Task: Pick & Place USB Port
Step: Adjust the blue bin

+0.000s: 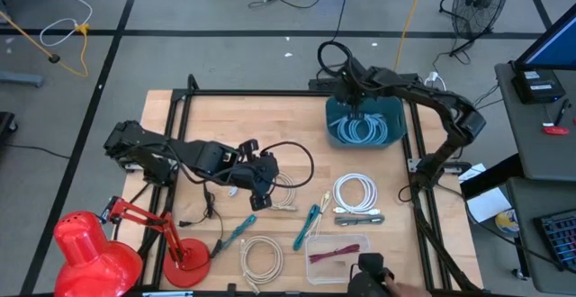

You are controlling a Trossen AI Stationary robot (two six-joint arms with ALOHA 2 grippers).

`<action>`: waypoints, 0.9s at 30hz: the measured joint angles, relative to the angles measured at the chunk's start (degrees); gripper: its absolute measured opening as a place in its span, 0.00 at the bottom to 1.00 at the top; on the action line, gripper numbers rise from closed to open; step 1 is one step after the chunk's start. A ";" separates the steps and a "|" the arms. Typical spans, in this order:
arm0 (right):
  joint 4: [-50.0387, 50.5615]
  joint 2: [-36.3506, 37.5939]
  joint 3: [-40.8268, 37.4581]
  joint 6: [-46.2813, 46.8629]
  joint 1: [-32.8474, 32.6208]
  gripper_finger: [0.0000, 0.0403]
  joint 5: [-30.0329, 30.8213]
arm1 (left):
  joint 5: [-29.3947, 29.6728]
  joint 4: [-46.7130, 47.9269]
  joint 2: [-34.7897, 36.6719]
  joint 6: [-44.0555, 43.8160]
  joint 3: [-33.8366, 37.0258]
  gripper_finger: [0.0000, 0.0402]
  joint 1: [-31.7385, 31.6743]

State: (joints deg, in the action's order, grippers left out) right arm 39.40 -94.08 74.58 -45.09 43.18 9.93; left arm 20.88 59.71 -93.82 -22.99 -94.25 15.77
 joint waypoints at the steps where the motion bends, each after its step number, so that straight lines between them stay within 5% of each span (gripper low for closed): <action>1: -0.14 -0.29 0.50 -0.22 0.31 0.00 0.01 | -0.01 -0.04 0.00 -0.34 0.46 0.12 0.00; 27: -1.96 -1.84 2.04 -6.68 6.53 0.00 0.21 | -1.46 -3.05 -0.07 -2.42 2.38 0.12 -1.04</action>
State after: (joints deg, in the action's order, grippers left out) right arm 37.44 -95.92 76.62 -51.76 49.71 10.14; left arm 19.42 56.66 -93.89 -25.41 -91.88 14.73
